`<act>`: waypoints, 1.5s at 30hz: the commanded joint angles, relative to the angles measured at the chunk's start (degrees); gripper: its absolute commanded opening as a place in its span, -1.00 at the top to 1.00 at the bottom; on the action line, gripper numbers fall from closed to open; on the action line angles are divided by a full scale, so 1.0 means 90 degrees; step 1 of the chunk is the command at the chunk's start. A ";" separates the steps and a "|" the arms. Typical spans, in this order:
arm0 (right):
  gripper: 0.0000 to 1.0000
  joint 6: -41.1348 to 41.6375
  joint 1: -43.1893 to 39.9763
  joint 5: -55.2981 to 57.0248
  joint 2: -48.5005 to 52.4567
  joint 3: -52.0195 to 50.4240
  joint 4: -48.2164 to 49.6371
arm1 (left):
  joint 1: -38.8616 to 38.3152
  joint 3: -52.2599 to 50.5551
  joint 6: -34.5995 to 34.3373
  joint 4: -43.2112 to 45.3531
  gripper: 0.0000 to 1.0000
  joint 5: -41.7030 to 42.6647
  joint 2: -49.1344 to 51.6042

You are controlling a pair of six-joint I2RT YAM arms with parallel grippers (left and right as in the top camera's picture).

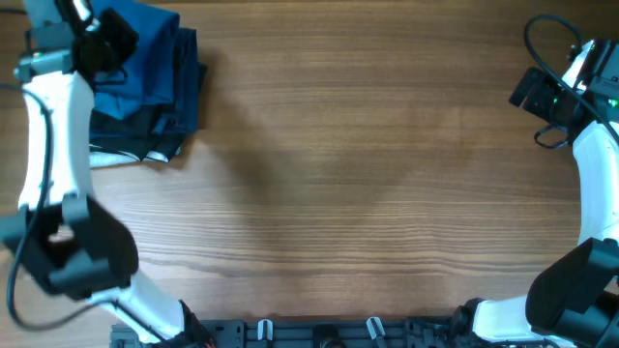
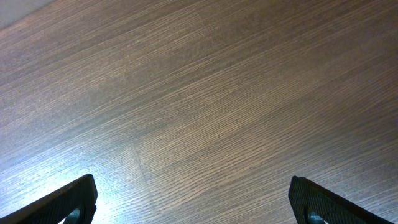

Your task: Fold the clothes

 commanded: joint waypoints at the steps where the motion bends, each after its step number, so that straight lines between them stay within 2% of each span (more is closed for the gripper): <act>1: -0.99 0.0121 0.0019 0.0136 0.0053 0.0041 0.0000 | -0.0024 -0.0039 0.0590 -0.0124 0.92 0.1222 0.0685; 5: -0.99 0.0121 0.0019 0.0136 0.0053 0.0041 0.0000 | 0.0027 -0.0039 0.0597 -0.0491 0.92 0.1205 0.1069; 9: -0.99 0.0119 0.0019 0.0136 0.0053 0.0041 0.0000 | 0.0063 -0.0036 0.0641 -0.0435 0.92 0.1270 0.1037; 14: -0.99 0.0121 0.0019 0.0136 0.0053 0.0041 0.0000 | 0.0192 -0.0019 0.0624 0.0413 0.92 0.2446 0.0379; 17: -1.00 0.0121 0.0019 0.0136 0.0053 0.0041 0.0000 | 0.0359 -0.0019 0.0355 0.0901 0.92 0.2327 -0.0100; 22: -0.99 0.0121 0.0019 0.0138 0.0053 0.0041 0.0000 | 0.0848 -0.0019 0.0034 0.1260 0.89 0.1392 -0.0423; 29: -0.99 0.0119 0.0019 0.0136 0.0053 0.0041 0.0000 | 0.1377 -0.0027 0.0070 0.1246 0.88 0.0772 0.0017; 34: -0.99 0.0121 0.0019 0.0138 0.0053 0.0041 0.0000 | 0.1588 -0.0029 0.0090 0.1064 0.92 0.0168 0.0748; 41: -0.99 0.0121 0.0019 0.0136 0.0053 0.0041 0.0000 | 0.1775 -0.0032 0.0129 0.0996 0.92 0.0255 0.1311; 45: -0.99 0.0121 0.0019 0.0138 0.0053 0.0041 0.0000 | 0.1729 -0.0029 0.0301 0.1316 0.92 0.0874 0.0998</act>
